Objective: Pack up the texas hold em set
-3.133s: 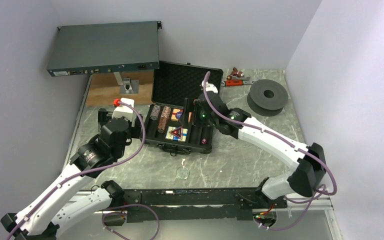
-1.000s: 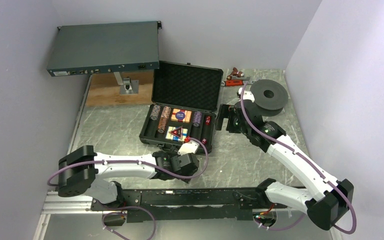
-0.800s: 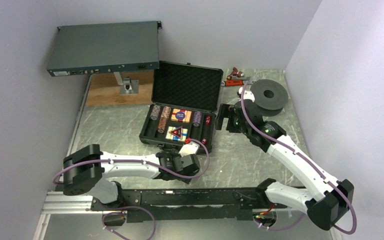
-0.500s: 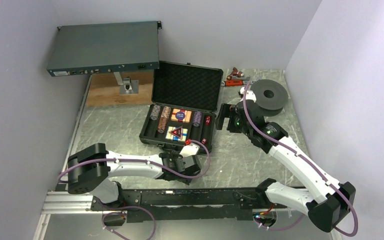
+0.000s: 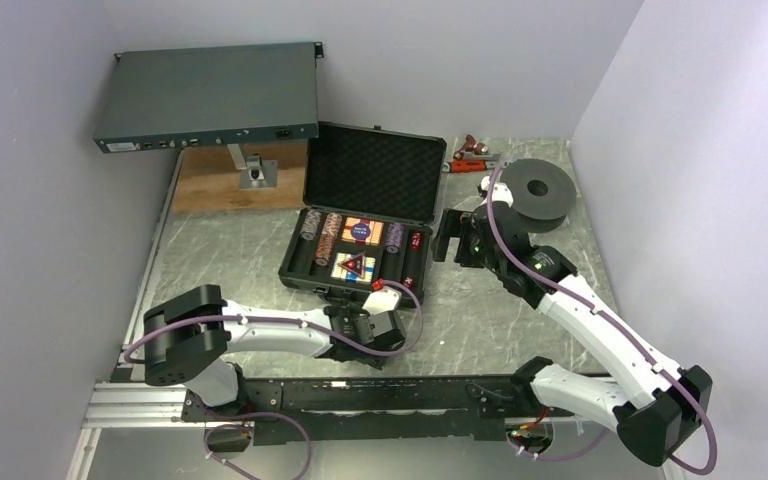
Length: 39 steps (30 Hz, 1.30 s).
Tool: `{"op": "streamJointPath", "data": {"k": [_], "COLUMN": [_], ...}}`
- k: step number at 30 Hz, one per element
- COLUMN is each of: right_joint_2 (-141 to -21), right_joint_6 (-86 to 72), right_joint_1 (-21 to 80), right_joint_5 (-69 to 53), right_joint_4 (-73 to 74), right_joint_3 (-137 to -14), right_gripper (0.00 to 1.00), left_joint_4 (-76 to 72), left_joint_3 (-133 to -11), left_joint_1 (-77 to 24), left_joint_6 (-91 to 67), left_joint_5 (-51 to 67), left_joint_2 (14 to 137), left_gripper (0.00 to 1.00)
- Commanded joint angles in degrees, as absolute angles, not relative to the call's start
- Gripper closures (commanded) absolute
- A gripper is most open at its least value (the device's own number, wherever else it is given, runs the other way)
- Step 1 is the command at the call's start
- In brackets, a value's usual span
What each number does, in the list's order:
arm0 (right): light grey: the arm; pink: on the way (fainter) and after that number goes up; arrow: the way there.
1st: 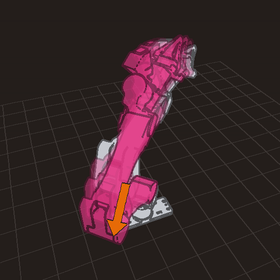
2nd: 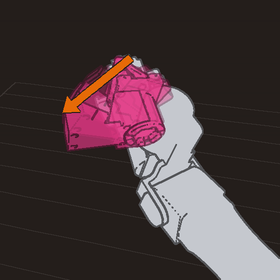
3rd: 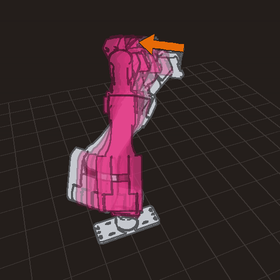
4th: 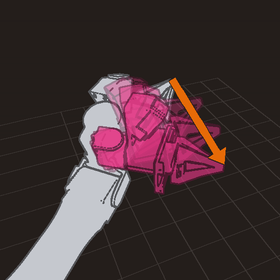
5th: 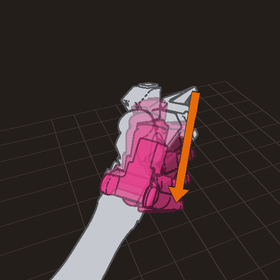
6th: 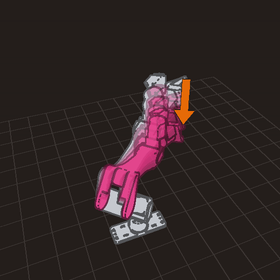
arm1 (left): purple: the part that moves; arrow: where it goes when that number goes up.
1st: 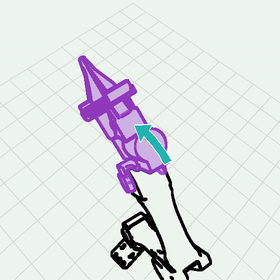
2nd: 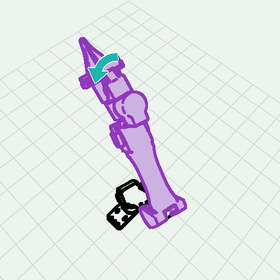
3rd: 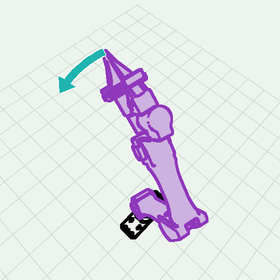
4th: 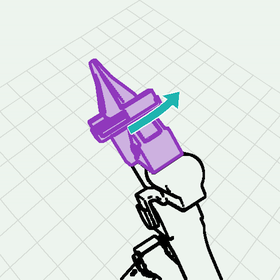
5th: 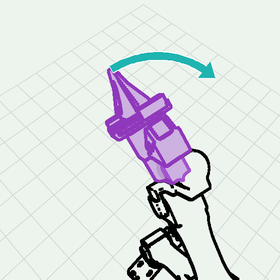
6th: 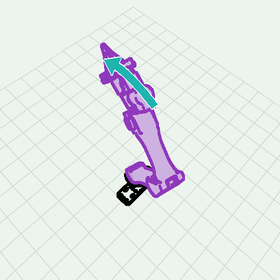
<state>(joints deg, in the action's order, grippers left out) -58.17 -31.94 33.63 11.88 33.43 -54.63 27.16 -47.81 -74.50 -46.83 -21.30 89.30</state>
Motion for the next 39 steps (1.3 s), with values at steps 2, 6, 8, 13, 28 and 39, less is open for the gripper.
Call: {"op": "streamJointPath", "data": {"k": [2,6,8,13,28,39], "right_joint_2": [-57.13,-56.85,-56.76,-56.97,-56.77,-57.00], "right_joint_6": [-31.80,-31.68,-31.73,-31.73,-31.49,-31.38], "right_joint_1": [33.33,33.35,33.39,33.39,33.34,33.34], "right_joint_5": [12.21,12.30,12.22,11.78,11.09,10.40], "right_joint_4": [33.30,33.35,33.16,33.30,33.31,33.31], "right_joint_3": [-54.91,-54.89,-54.64,-54.66,-54.75,-55.02], "right_gripper": [0.00,0.00,0.00,0.00,0.00,0.00], "left_joint_4": [25.94,25.68,25.87,26.06,27.40,28.08], "left_joint_3": [-48.47,-48.16,-47.99,-47.26,-47.97,-48.86], "left_joint_1": [-74.88,-74.88,-74.88,-74.88,-74.88,-74.88], "left_joint_6": [-48.59,-49.01,-49.41,-50.45,-51.45,-51.50], "left_joint_5": [-20.66,-20.55,-20.56,-20.68,-21.12,-21.17], "left_joint_2": [90.61,90.53,90.33,89.74,90.85,92.48], "left_gripper": [0.30,0.31,0.30,0.28,0.24,0.28]}}
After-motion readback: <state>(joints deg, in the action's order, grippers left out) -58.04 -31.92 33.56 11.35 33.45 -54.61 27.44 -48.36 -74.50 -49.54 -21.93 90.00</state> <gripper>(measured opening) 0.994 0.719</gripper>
